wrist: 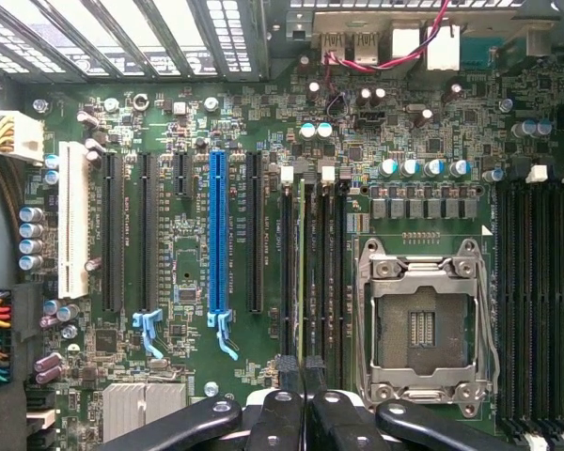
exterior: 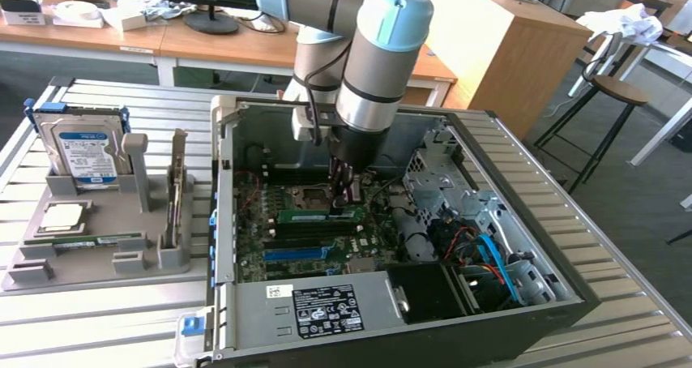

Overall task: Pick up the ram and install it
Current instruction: 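Insert the ram into the slot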

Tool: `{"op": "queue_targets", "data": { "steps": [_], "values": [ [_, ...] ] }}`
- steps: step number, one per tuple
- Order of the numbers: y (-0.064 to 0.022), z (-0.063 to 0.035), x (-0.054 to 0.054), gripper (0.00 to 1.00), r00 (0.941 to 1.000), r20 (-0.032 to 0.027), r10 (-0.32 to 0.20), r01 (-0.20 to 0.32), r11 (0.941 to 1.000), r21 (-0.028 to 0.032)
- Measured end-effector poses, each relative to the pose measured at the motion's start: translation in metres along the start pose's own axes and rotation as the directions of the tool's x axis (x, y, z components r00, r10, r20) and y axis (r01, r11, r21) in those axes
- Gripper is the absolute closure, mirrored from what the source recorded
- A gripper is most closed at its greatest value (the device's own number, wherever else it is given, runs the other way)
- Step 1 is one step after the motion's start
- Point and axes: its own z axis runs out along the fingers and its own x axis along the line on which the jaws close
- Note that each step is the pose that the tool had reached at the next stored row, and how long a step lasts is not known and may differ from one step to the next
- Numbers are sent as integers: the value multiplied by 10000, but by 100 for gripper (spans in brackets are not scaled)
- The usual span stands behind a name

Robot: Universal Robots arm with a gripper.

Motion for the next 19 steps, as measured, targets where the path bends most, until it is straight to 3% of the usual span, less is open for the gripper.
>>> {"op": "queue_targets", "data": {
  "steps": [19],
  "values": [
    [0,47,2,89,10000,4,1,-1,10000,1]
  ]
}}
